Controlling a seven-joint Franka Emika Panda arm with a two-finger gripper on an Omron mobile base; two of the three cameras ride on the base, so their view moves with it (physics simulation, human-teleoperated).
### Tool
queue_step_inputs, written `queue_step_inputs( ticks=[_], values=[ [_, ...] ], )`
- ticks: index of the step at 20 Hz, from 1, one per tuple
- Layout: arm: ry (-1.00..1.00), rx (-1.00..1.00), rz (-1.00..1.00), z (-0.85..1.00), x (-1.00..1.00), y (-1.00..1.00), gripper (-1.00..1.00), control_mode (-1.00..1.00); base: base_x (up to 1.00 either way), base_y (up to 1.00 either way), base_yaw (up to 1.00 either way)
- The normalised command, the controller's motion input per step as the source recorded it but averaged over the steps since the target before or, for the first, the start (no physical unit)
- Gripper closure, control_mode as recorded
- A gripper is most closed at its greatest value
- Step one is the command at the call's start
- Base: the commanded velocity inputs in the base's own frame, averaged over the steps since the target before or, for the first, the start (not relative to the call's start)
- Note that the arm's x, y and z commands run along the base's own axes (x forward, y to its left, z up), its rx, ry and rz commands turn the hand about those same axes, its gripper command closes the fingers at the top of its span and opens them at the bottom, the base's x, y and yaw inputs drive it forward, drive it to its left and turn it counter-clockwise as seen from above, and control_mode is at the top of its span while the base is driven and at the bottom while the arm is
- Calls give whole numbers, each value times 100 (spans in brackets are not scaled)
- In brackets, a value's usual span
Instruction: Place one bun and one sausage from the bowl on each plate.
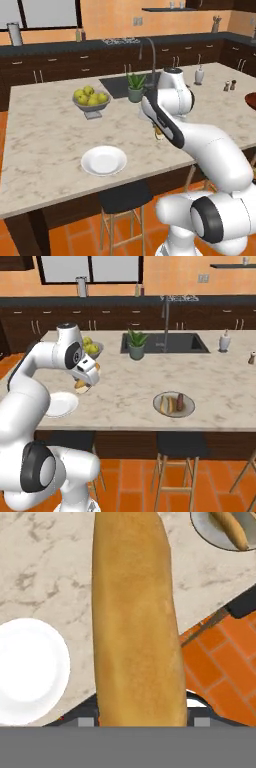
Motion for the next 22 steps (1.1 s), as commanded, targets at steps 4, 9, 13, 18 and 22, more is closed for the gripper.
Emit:
queue_step_inputs(
  ticks=[4,9,13,18,22],
  values=[
    [0,0,0,0,0,0,100,100,25,100,0],
    [0,0,0,0,0,0,100,100,43,92,3],
    [17,0,14,-46,40,-6,100,-100,0,0,0],
    [24,4,0,-93,28,-20,100,-100,0,0,0],
    [8,0,0,-87,11,0,100,-100,0,0,0]
  ],
)
